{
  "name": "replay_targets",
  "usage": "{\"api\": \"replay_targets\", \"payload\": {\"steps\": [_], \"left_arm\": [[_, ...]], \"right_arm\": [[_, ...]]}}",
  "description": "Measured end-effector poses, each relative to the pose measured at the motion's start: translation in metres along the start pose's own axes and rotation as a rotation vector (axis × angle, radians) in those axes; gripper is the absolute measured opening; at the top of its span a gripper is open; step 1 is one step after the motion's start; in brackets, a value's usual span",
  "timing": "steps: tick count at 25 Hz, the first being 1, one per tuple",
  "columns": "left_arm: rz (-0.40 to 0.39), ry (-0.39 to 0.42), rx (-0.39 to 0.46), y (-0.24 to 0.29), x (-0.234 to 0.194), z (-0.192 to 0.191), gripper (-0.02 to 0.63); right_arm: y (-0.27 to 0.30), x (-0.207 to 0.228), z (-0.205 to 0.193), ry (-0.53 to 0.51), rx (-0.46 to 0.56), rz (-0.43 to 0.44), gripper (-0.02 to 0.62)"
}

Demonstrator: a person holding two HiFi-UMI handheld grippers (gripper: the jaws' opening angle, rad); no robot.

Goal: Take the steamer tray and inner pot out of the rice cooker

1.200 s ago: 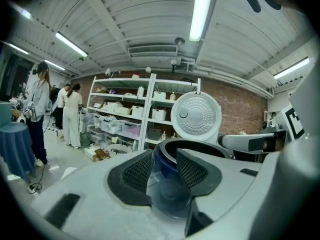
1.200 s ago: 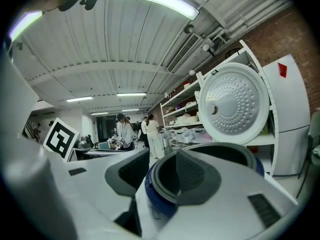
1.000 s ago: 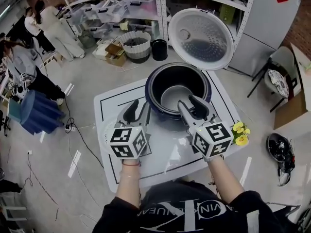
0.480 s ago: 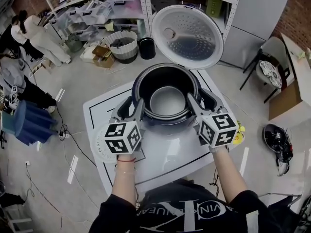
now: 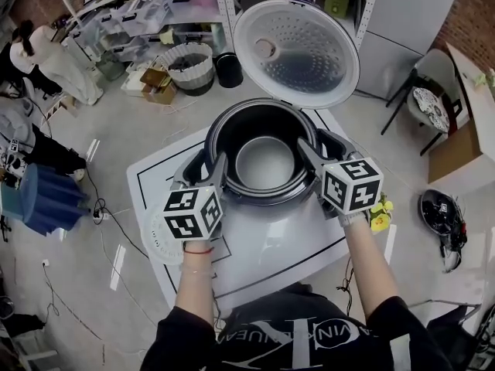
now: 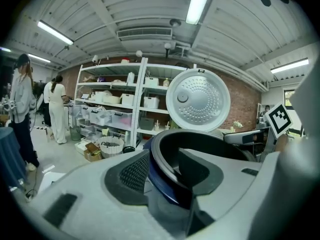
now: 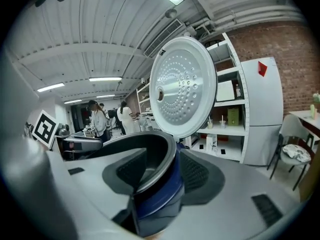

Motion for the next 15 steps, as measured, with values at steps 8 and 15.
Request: {"api": "replay_targets", "payload": {"steps": [8, 15], "left_arm": [[-0.009, 0.018, -0.009, 0.010, 0.005, -0.002, 0.169], [0.075, 0.046, -0.031, 0.015, 0.004, 0.000, 0.157]], "right_arm": [[0.015, 0.005, -0.003, 0.013, -0.050, 0.019, 0.189], [0.017, 0.005, -0.002, 0.004, -0.062, 0.012, 0.136]]}}
Point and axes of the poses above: the fingertips, and each gripper's own axes: y forward along the fingers, x to its right, z out of its top, the point moved 6 cm from there along -y, backward along the fingers, and after that the axes turned 14 degrees about -y, right-handed, at the moved point
